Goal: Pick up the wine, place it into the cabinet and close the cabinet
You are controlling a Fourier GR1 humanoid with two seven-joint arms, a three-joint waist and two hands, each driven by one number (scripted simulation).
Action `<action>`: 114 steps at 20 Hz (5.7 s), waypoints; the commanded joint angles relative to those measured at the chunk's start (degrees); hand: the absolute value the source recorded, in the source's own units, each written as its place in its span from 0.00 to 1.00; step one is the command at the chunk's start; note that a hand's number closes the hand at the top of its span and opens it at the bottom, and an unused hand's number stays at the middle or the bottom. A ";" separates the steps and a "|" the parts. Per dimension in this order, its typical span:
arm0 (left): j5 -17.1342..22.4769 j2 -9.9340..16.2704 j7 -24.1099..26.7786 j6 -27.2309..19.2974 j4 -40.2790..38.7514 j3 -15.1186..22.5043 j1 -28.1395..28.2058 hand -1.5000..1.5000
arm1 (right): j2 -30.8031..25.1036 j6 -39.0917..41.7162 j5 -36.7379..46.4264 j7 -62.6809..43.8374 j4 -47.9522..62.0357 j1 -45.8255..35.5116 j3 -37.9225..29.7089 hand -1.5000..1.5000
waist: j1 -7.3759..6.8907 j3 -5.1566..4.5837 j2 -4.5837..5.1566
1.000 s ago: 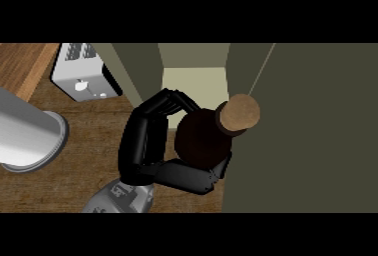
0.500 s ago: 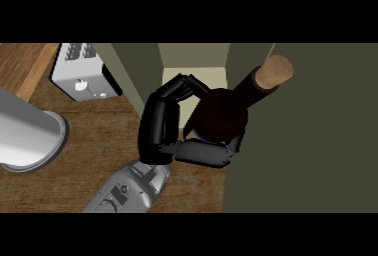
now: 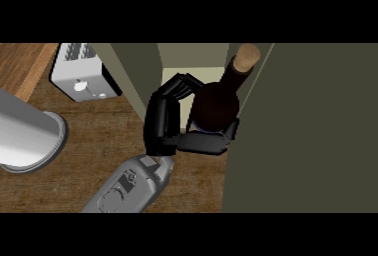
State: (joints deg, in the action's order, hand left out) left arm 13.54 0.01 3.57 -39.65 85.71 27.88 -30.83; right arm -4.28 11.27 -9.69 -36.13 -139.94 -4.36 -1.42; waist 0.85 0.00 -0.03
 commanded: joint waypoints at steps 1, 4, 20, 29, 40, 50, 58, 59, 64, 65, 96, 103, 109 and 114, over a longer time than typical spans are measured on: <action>2.67 -0.01 1.82 -3.10 -0.43 1.79 0.26 1.00 | 1.44 0.69 -3.04 2.12 -4.65 3.57 0.34 0.00 | -0.20 0.01 -0.01; 1.56 -0.01 5.11 1.06 -3.99 0.30 2.57 1.00 | -0.39 -1.67 -6.10 -4.78 -8.88 1.23 -1.33 0.00 | -0.25 -0.01 -0.05; 0.81 0.00 17.51 0.08 -15.89 -2.45 2.71 1.00 | 0.56 -0.13 -4.15 0.59 -5.03 2.80 0.33 0.00 | -0.43 0.01 -0.03; 5.64 0.00 18.61 5.96 -26.92 -10.49 -5.21 1.00 | 0.36 -1.39 -4.82 -1.39 -6.11 1.30 -0.05 0.00 | -0.15 -0.01 0.05; 10.15 -0.01 21.33 7.20 -37.60 -10.31 -10.86 1.00 | 1.81 -1.88 -4.02 -1.54 -7.19 3.47 2.68 0.00 | 0.21 -0.01 0.05; 9.16 0.41 27.34 8.93 -52.32 -17.12 -22.01 1.00 | 1.27 1.33 -4.73 3.18 -4.79 6.30 1.58 0.00 | 0.57 0.02 0.20; 12.23 0.02 35.64 7.68 -60.85 -20.25 -26.45 1.00 | 0.76 1.92 -6.04 4.14 -1.74 3.85 0.38 0.00 | 1.48 0.01 0.53; 10.51 0.58 34.76 9.22 -63.29 -22.77 -28.46 1.00 | 1.13 -0.73 -4.83 0.01 -5.14 1.06 1.80 0.00 | 1.24 -0.03 0.54; 12.70 0.01 34.32 10.37 -67.76 -25.53 -31.32 1.00 | 1.58 -2.53 -4.34 -2.63 -5.84 -0.37 2.84 0.00 | 1.82 -0.05 0.69; 12.95 0.00 36.21 11.55 -68.63 -25.81 -30.70 1.00 | 2.32 -1.70 -2.99 0.01 -3.12 0.64 3.87 0.00 | 1.64 -0.03 0.73; 12.65 3.32 38.87 14.17 -80.40 -30.10 -33.34 0.00 | 1.63 -0.25 -4.88 2.41 -1.01 0.12 2.05 0.00 | 2.77 -0.03 1.34; 11.08 1.05 42.06 10.48 -81.06 -29.42 -31.19 0.00 | 1.99 -0.36 -2.44 2.35 -0.82 0.23 4.67 0.00 | 2.70 -0.07 1.36; 12.29 1.87 43.82 12.71 -79.93 -31.41 -30.22 0.00 | 2.53 -0.58 -1.01 3.49 0.42 -1.06 5.38 0.00 | 2.59 -0.10 1.45; 11.57 1.94 44.95 14.39 -80.40 -31.32 -29.78 0.00 | 2.79 -0.68 -1.76 2.75 -1.58 0.61 6.25 0.00 | 3.36 -0.12 1.63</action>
State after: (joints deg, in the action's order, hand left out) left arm 25.39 0.02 47.42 -28.06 6.44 -3.24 -63.16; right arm -2.01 11.65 -10.58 -31.55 -138.12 -3.93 4.12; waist 4.56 0.19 1.24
